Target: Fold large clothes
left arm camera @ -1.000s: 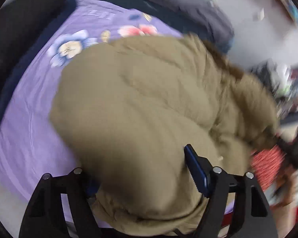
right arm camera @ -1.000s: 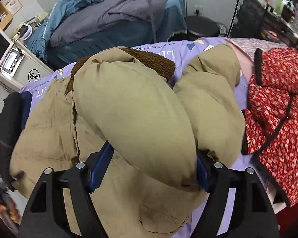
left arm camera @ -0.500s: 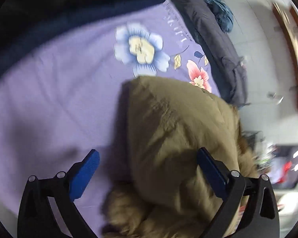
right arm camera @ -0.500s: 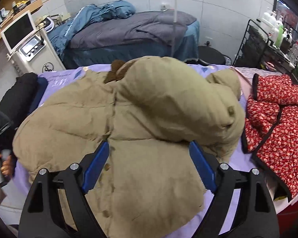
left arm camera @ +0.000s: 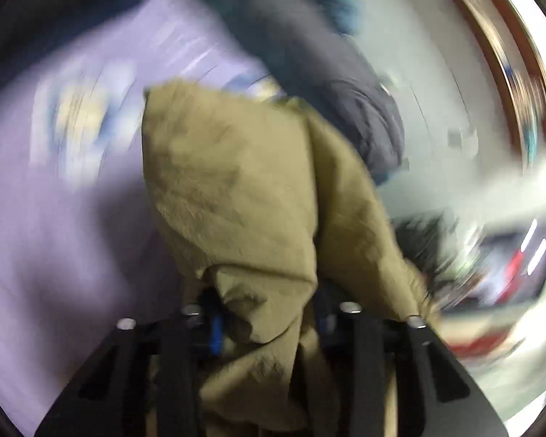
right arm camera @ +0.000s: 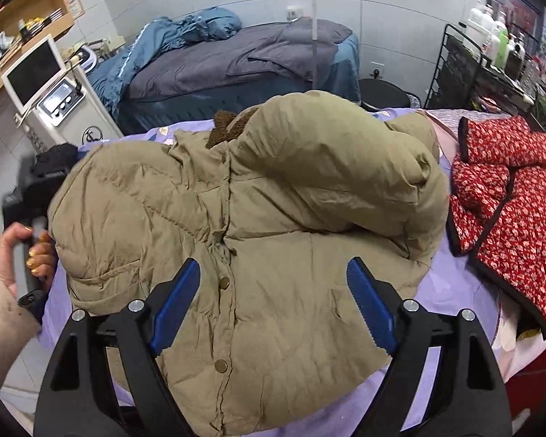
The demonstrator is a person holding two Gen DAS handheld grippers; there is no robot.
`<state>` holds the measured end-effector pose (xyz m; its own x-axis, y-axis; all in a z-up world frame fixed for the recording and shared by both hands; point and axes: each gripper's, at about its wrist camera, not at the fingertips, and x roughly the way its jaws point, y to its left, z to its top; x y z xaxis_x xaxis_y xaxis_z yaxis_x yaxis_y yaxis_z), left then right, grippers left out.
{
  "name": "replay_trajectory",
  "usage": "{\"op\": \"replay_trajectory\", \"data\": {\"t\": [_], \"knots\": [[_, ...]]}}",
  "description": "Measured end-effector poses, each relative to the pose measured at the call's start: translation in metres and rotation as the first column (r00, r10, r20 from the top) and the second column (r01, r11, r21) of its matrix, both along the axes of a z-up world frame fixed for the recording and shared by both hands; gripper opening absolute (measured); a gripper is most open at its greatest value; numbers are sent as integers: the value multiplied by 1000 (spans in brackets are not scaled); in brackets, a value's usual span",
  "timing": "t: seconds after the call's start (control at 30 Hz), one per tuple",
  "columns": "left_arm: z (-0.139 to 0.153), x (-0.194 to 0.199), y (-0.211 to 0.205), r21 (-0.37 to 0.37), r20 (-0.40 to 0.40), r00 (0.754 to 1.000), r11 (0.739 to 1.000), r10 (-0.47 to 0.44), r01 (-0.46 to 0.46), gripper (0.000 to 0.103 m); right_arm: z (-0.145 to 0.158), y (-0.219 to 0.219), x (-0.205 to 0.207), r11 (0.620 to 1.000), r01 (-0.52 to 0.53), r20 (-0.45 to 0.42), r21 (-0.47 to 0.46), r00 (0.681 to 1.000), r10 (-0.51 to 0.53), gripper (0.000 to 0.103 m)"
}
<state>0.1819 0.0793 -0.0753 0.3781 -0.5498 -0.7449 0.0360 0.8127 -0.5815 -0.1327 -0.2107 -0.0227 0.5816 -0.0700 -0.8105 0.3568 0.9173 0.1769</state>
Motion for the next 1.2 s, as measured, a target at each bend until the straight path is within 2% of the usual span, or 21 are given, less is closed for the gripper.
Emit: {"op": "replay_trajectory", "data": {"t": [0.03, 0.1, 0.17, 0.27, 0.3, 0.33, 0.4, 0.43, 0.47, 0.53, 0.6, 0.7, 0.77, 0.83, 0.9, 0.97, 1.0, 1.03, 1.13, 1.17, 1.2], "knots": [[23, -3, -15, 63, 77, 996, 997, -41, 36, 24, 0, -1, 0, 1000, 12, 5, 5, 1000, -12, 82], [82, -29, -80, 275, 269, 935, 948, -233, 157, 22, 1, -7, 2, 999, 42, 20, 13, 999, -43, 82], [96, -54, -129, 383, 294, 884, 893, -362, 238, 23, 3, -10, 5, 998, 64, 29, 10, 998, -64, 82], [71, -80, -181, 436, 274, 851, 846, -448, 305, 43, 5, -20, 11, 995, 97, 21, 26, 995, -98, 82], [51, -84, -191, 455, 243, 850, 829, -467, 325, 64, 5, -26, 13, 992, 117, 10, 48, 993, -118, 82], [23, -87, -199, 500, 175, 851, 789, -495, 356, 71, 5, -30, 12, 989, 130, 4, 72, 991, -131, 82], [-11, -89, -190, 546, 95, 855, 745, -510, 383, 75, 4, -37, 10, 982, 147, 1, 119, 989, -148, 82], [-16, -87, -179, 539, 80, 864, 751, -496, 381, 75, 3, -39, 6, 980, 155, 1, 127, 988, -156, 82], [-16, -85, -160, 507, 65, 879, 775, -472, 378, 75, 2, -41, 4, 980, 157, -6, 125, 988, -157, 82], [2, -78, -102, 341, 50, 922, 875, -383, 345, 78, -2, -41, -1, 982, 154, -26, 106, 988, -152, 82], [21, -73, -46, 180, 71, 957, 948, -281, 265, 96, -9, -41, -5, 986, 147, -50, 83, 988, -143, 82], [28, -62, 38, 27, 51, 996, 997, -69, 68, 97, -19, -35, -5, 989, 129, -86, 77, 989, -123, 82], [20, -57, 84, -16, -2, 998, 998, 67, -67, 97, -21, -32, -5, 990, 118, -86, 82, 990, -111, 82], [-16, -39, 126, -30, -133, 970, 978, 203, -208, 97, -17, -25, -1, 992, 101, -77, 76, 993, -95, 82], [-51, -25, 145, -108, -260, 934, 953, 246, -282, 97, -14, -21, 1, 994, 88, -65, 71, 994, -84, 82], [-95, -25, 146, -266, -430, 863, 876, 267, -403, 97, -7, -12, 4, 996, 70, -46, 61, 997, -67, 82], [-122, -25, 140, -350, -520, 819, 813, 244, -464, 97, -3, -9, 4, 997, 61, -39, 53, 998, -59, 82], [-135, -27, 132, -369, -570, 788, 783, 234, -500, 97, 1, -4, 4, 998, 51, -30, 39, 998, -50, 82], [-164, -24, 111, -423, -637, 736, 694, 229, -582, 96, 10, 8, 0, 1000, 26, -15, -1, 1000, -26, 82], [-163, -23, 104, -431, -633, 736, 682, 239, -591, 94, 11, 11, -2, 1000, 19, -18, -22, 1000, -20, 82], [-161, -21, 101, -441, -616, 746, 675, 252, -592, 80, 12, 14, -4, 999, 14, -20, -38, 1000, -15, 82]]}}
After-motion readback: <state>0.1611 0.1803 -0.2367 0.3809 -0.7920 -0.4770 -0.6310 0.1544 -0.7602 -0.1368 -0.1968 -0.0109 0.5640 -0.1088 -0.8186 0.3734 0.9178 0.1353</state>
